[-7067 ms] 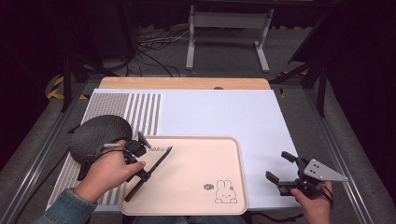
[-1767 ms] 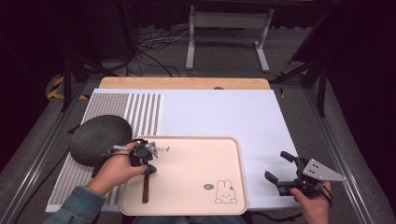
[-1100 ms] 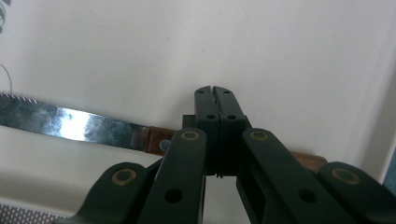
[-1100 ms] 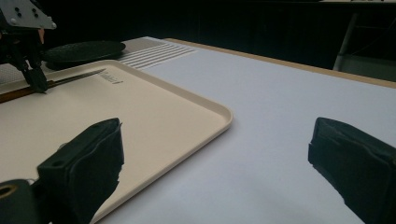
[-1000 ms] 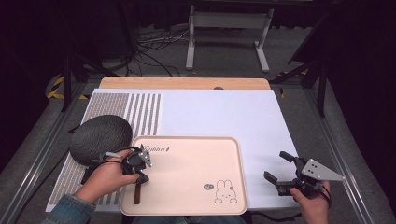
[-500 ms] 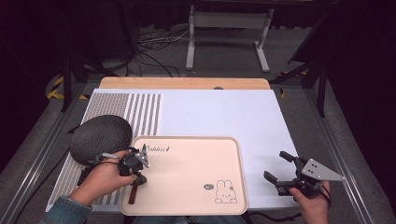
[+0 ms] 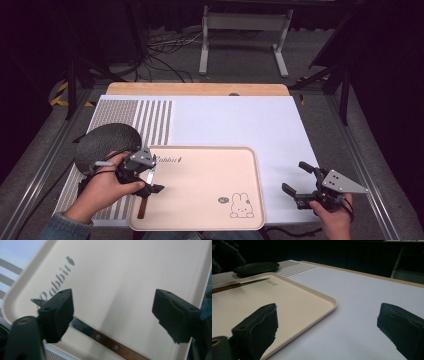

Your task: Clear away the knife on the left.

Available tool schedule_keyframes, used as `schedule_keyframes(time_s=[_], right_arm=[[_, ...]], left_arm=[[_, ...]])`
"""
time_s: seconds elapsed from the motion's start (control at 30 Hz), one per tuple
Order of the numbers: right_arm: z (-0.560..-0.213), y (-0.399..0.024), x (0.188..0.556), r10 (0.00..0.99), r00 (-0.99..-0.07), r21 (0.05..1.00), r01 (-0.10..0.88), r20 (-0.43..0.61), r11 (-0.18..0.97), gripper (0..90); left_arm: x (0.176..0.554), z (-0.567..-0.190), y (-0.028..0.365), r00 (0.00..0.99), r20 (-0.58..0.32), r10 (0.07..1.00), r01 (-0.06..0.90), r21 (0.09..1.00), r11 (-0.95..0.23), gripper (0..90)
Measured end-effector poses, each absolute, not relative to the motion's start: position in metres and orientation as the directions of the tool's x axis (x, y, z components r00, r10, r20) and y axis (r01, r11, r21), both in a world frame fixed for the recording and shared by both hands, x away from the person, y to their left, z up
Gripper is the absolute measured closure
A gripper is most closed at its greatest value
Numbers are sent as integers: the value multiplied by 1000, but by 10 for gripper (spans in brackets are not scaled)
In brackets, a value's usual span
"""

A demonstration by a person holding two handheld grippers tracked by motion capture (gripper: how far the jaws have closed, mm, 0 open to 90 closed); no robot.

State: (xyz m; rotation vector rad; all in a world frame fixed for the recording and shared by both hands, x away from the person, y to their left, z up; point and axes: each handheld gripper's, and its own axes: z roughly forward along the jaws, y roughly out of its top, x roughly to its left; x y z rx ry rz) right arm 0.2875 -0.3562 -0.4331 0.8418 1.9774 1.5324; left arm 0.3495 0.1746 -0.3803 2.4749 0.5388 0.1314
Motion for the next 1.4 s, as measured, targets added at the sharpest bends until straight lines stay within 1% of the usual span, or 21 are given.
schedule_keyframes(time_s=[0.03, 0.17, 0.33, 0.4, 0.47, 0.63, 0.73, 0.83, 1.1, 1.23, 1.4], right_arm=[[-433, -356, 287, 728, -685, 970, 170, -12, 175, 44], [-432, -356, 287, 730, -683, 971, 165, -13, 172, 44], [-433, -356, 288, 728, -685, 970, 167, -13, 175, 43], [-433, -356, 288, 727, -686, 971, 166, -13, 175, 43], [-433, -356, 288, 728, -686, 970, 168, -13, 175, 43], [-433, -356, 288, 728, -686, 970, 167, -14, 176, 43], [-433, -356, 288, 728, -686, 971, 164, -15, 174, 43], [-433, -356, 288, 728, -685, 972, 160, -17, 173, 42], [-433, -355, 288, 727, -686, 971, 162, -15, 173, 41], [-434, -355, 288, 728, -685, 972, 162, -14, 171, 40], [-433, -355, 288, 727, -686, 972, 156, -20, 173, 39]], left_arm=[[349, -379, 176, 914, -20, 406, 340, 585, -736, 125], [346, -375, 183, 910, 6, 414, 317, 634, -706, 89], [341, -373, 196, 907, 30, 421, 279, 706, -651, 79], [339, -374, 202, 911, 62, 409, 237, 731, -640, 79], [336, -376, 208, 907, 77, 414, 216, 758, -615, 67], [329, -381, 223, 890, 88, 448, 191, 819, -541, 58], [324, -387, 238, 878, 112, 466, 146, 864, -482, 51], [321, -391, 246, 871, 119, 477, 125, 885, -450, 47], [311, -410, 272, 846, 70, 529, 123, 939, -321, 32], [308, -419, 282, 838, 50, 544, 128, 950, -284, 32], [307, -432, 294, 830, 39, 556, 133, 955, -266, 32]])
